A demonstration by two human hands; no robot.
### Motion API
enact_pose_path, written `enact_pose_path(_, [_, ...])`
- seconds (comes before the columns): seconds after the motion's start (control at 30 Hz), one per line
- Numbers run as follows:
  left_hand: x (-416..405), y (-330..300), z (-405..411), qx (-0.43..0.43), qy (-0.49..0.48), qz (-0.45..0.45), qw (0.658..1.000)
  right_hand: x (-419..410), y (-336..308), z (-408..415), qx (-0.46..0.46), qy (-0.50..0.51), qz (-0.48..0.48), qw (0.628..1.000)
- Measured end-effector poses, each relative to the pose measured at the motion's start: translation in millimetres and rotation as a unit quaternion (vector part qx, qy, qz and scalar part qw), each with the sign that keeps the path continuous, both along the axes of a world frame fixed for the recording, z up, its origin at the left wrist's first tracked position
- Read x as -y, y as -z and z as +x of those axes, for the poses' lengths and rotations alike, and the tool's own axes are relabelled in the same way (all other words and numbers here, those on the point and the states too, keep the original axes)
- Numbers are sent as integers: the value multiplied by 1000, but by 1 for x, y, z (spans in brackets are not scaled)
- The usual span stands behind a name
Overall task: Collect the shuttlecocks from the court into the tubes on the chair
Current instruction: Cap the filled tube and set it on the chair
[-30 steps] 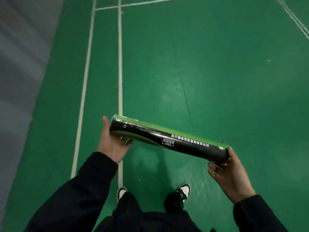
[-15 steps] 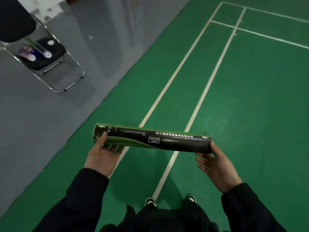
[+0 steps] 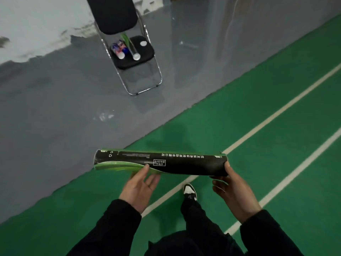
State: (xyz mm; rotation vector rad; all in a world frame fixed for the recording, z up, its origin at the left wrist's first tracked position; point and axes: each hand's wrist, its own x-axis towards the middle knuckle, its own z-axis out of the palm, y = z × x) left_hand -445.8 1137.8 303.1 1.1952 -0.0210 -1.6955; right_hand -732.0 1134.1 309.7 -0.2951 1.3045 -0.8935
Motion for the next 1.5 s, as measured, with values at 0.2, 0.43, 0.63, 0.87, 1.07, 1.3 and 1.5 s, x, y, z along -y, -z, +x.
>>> enact_pose_path(0.2, [120,-14,55,3,-112,-28,993,179,-16,70,13,-103,2,995])
enact_pose_path(0.43, [269,4,136,-2,-206,-57,977,362,-5,167,31,-158,28,987])
enact_pose_path(0.63, [424,-4,209,31,-165,-42,985,500,-5,253,52,-111,26,992])
enact_pose_path(0.87, [608,-36,258,8,-127,-120,985,656,-32,323,68,-77,3,995])
enact_pose_path(1.07, [763,-18,277,46,-109,-86,989,802,-7,354,59,-89,13,994])
enact_pose_path(1.3, [973,49,310,51,-175,-11,983,1030,74,382,18,-154,40,987])
enact_pose_path(1.5, [1087,93,340,27,-242,74,967,1180,138,405,-131,-202,70,968])
